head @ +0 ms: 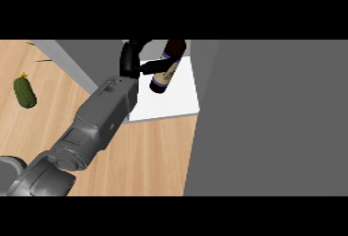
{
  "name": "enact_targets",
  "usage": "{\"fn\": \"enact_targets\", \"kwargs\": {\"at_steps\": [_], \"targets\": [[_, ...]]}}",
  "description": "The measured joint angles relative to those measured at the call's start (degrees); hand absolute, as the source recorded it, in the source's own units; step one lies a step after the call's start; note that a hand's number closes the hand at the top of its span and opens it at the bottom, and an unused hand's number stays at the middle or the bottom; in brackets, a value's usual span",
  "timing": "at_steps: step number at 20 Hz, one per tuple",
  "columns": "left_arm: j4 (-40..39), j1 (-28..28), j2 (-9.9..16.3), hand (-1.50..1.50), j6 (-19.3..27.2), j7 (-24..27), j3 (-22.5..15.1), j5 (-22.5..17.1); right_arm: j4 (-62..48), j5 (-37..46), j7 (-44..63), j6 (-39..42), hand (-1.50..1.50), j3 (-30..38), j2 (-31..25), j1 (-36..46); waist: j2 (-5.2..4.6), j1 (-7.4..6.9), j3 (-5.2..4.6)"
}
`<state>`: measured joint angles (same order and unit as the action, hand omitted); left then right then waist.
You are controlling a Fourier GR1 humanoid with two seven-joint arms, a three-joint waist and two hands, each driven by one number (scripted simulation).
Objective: Pick up the wine, place it into the cabinet and close the cabinet
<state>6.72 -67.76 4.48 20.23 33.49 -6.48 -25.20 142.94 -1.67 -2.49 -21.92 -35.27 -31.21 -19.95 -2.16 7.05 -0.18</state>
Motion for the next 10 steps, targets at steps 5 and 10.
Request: {"fn": "enact_targets", "kwargs": {"at_steps": [5,10], "targets": [[1.68,-1.12,-1.09,1.5,-5.11,1.82,2.02,-1.72,0.07,-0.09,0.06,0.2,-1.5,0.33,-0.4,-0.97,0.38,-0.72,0.03],[2.57,-1.76,-2.45,-1.5,-9.45,2.51,2.99,-2.49,0.46,-0.14,0.63,-0.15,-1.5,1.05,-0.86,-1.72,0.95,-1.98,0.06]]}}
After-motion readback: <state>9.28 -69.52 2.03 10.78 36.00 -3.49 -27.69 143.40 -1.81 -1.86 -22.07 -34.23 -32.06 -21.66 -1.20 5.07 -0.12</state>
